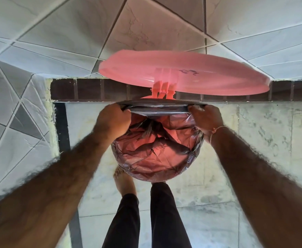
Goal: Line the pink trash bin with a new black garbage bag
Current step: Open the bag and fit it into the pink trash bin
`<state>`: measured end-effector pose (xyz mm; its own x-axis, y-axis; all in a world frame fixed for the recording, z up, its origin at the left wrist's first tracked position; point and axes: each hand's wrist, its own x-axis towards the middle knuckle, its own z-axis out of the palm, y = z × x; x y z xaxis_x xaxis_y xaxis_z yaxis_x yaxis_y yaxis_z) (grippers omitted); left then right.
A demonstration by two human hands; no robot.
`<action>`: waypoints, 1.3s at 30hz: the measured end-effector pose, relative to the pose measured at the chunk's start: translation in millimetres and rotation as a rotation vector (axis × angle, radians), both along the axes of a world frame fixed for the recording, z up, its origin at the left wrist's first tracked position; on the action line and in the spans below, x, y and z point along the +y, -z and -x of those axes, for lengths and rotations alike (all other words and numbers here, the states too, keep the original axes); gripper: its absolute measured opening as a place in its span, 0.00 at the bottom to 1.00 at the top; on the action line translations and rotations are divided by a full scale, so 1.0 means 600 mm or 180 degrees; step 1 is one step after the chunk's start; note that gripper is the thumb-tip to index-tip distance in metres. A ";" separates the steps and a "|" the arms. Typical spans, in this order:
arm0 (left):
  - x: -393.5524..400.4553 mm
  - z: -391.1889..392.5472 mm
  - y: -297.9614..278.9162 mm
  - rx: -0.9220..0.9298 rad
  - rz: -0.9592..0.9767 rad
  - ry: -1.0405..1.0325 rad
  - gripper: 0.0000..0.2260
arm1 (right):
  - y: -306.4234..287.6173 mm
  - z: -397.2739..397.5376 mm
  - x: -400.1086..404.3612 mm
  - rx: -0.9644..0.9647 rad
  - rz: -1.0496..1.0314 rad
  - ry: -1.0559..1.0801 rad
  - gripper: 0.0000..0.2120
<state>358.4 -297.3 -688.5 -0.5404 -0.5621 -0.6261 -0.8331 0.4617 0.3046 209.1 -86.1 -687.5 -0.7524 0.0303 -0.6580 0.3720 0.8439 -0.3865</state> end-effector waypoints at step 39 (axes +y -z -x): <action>-0.002 -0.135 0.044 0.0640 -0.0299 -0.0396 0.19 | 0.049 -0.064 0.124 -0.0206 0.1077 0.0565 0.13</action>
